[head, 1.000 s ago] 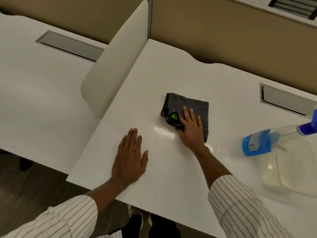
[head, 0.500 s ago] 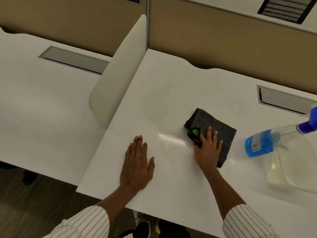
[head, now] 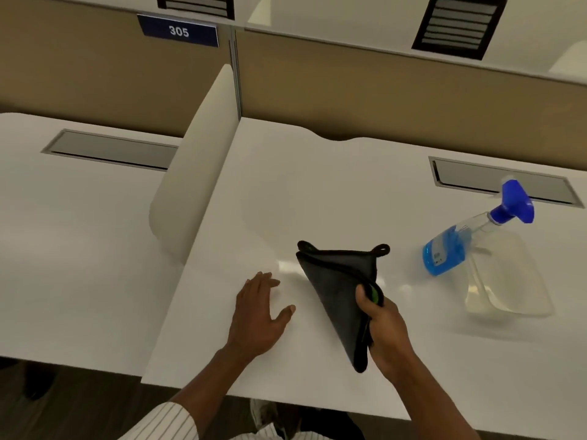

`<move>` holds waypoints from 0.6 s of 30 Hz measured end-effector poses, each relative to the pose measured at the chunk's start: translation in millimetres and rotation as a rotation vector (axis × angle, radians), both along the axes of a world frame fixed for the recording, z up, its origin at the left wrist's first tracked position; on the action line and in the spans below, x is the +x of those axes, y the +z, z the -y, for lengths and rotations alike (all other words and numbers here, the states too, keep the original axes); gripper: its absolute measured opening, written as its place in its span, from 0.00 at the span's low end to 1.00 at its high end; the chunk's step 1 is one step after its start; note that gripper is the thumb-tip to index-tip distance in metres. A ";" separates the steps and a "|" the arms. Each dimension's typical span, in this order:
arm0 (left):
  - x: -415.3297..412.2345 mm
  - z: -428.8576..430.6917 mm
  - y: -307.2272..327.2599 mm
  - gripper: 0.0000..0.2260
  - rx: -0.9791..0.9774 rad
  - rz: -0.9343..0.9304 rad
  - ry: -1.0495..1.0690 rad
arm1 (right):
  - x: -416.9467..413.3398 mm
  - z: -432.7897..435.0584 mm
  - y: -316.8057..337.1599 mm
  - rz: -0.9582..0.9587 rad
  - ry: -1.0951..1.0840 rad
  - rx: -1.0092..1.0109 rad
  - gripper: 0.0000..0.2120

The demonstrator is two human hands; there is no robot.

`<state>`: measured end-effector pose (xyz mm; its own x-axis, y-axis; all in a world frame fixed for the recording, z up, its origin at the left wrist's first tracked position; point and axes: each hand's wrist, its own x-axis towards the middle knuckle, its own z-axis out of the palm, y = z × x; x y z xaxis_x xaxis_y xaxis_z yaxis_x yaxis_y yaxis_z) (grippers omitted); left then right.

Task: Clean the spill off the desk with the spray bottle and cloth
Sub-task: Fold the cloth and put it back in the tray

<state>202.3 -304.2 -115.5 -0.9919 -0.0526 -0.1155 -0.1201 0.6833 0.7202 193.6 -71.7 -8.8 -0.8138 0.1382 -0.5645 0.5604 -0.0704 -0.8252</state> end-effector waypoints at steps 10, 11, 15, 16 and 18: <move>-14.9 -15.2 90.8 0.23 0.827 0.399 -0.021 | 12.3 -25.4 34.9 0.120 -0.156 -0.357 0.19; -14.7 -16.4 95.0 0.23 0.858 0.453 -0.036 | 14.1 -28.2 35.0 0.126 -0.165 -0.365 0.20; -7.3 -18.2 95.7 0.24 0.964 0.579 -0.013 | 24.5 -48.0 37.5 0.111 -0.076 -0.374 0.21; -5.6 -18.0 95.5 0.22 0.985 0.593 0.004 | 26.8 -54.9 38.0 0.099 -0.013 -0.330 0.27; -1.5 -18.3 98.0 0.18 0.994 0.610 0.012 | 30.6 -68.0 37.5 0.091 0.098 -0.210 0.35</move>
<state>200.8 -285.9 -17.5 -0.7574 0.3201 -0.5692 -0.6342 -0.1531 0.7578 224.2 -3.7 28.6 -0.7619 -0.0670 -0.6442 0.6446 -0.1766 -0.7439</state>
